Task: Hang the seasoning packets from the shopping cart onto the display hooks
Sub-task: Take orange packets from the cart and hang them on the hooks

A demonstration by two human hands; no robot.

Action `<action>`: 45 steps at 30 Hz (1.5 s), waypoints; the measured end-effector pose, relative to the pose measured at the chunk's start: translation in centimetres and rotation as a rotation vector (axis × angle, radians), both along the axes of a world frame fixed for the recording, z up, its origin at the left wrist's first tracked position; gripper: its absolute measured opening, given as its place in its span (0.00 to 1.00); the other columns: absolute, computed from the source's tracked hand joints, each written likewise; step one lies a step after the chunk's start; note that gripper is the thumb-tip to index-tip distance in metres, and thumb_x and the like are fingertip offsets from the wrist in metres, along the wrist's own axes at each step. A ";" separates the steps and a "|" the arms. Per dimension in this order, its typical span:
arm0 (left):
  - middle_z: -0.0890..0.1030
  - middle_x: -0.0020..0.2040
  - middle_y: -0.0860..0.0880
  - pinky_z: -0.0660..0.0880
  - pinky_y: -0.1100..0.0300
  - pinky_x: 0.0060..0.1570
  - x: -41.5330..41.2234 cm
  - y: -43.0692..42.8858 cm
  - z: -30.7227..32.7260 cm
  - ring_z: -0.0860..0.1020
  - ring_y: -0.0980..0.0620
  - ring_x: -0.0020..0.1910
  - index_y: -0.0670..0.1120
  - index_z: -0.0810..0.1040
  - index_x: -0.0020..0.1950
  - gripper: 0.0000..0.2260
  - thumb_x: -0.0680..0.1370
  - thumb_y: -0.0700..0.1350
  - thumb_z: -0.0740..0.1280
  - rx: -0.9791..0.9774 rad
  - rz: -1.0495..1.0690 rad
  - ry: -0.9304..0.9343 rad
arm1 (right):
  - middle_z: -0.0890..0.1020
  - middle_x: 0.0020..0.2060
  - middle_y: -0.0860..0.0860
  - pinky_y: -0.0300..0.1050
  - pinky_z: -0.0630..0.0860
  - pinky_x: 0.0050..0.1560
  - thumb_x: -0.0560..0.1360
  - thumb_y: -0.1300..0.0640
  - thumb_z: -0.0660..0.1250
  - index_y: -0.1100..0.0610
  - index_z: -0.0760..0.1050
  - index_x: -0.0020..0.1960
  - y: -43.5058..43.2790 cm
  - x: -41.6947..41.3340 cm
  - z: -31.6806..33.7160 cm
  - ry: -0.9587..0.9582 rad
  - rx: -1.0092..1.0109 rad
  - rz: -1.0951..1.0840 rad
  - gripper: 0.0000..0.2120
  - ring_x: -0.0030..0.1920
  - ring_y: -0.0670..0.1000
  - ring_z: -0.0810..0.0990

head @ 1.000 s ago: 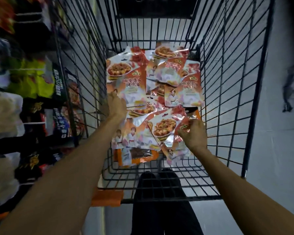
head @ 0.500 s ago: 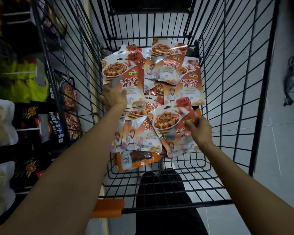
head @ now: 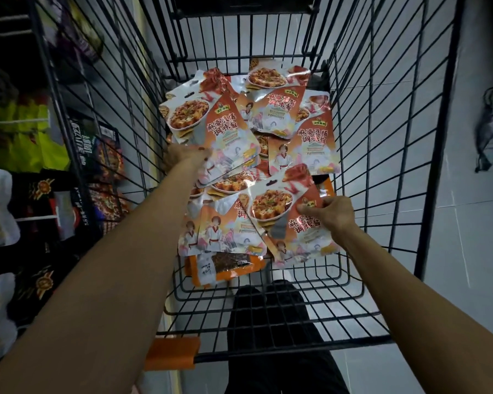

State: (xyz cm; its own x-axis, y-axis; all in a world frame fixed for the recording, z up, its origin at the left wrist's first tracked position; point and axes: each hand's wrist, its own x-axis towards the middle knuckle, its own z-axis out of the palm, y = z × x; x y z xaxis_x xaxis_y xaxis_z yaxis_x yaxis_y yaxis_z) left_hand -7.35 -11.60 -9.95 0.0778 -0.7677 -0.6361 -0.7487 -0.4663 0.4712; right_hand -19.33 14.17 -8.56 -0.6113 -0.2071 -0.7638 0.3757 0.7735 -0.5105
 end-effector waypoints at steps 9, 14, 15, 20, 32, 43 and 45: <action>0.68 0.71 0.41 0.66 0.53 0.66 -1.5 -0.2 -0.7 0.66 0.43 0.71 0.37 0.60 0.72 0.41 0.68 0.52 0.77 -0.055 0.082 -0.016 | 0.84 0.47 0.59 0.51 0.80 0.49 0.76 0.57 0.70 0.61 0.78 0.54 1.0 0.3 -0.1 0.211 -0.078 0.191 0.10 0.46 0.56 0.83; 0.77 0.63 0.42 0.75 0.55 0.49 -1.3 -0.2 -0.5 0.76 0.45 0.61 0.38 0.72 0.63 0.30 0.66 0.48 0.79 -0.098 0.139 0.046 | 0.85 0.42 0.56 0.48 0.83 0.41 0.73 0.55 0.73 0.60 0.79 0.49 -0.3 0.2 1.4 0.177 -0.221 -0.082 0.09 0.41 0.53 0.85; 0.78 0.62 0.42 0.76 0.55 0.47 -1.1 -0.3 -0.2 0.77 0.45 0.59 0.37 0.73 0.61 0.29 0.66 0.47 0.79 -0.110 0.148 0.047 | 0.86 0.40 0.54 0.45 0.83 0.37 0.72 0.56 0.74 0.59 0.80 0.48 -0.6 -0.1 1.7 0.125 -0.245 -0.140 0.09 0.38 0.51 0.86; 0.81 0.56 0.40 0.72 0.58 0.38 0.1 0.2 0.9 0.80 0.45 0.52 0.34 0.79 0.53 0.23 0.66 0.46 0.79 -0.232 0.042 -0.008 | 0.84 0.35 0.50 0.41 0.80 0.29 0.66 0.63 0.78 0.59 0.80 0.43 -1.5 -0.8 2.3 -0.144 -0.148 0.003 0.09 0.32 0.51 0.84; 0.80 0.54 0.40 0.76 0.65 0.28 0.3 -0.2 2.3 0.80 0.48 0.41 0.34 0.72 0.63 0.26 0.68 0.33 0.76 0.075 0.160 0.300 | 0.82 0.49 0.58 0.55 0.79 0.51 0.71 0.65 0.72 0.62 0.76 0.56 -1.1 -0.1 1.3 -0.197 -0.129 0.124 0.13 0.50 0.59 0.82; 0.81 0.53 0.38 0.79 0.46 0.51 1.4 -0.6 6.1 0.80 0.45 0.46 0.36 0.76 0.56 0.12 0.74 0.30 0.68 0.110 0.200 0.450 | 0.84 0.38 0.51 0.39 0.79 0.30 0.72 0.61 0.73 0.55 0.77 0.44 -1.9 -1.2 6.8 0.014 -0.249 0.075 0.06 0.34 0.47 0.84; 0.81 0.48 0.40 0.81 0.49 0.45 2.0 -0.7 8.2 0.81 0.46 0.42 0.38 0.77 0.52 0.08 0.74 0.30 0.67 0.078 0.172 0.487 | 0.83 0.35 0.49 0.35 0.77 0.27 0.72 0.62 0.73 0.55 0.77 0.42 -2.5 -1.6 9.2 0.030 -0.312 0.068 0.05 0.30 0.44 0.83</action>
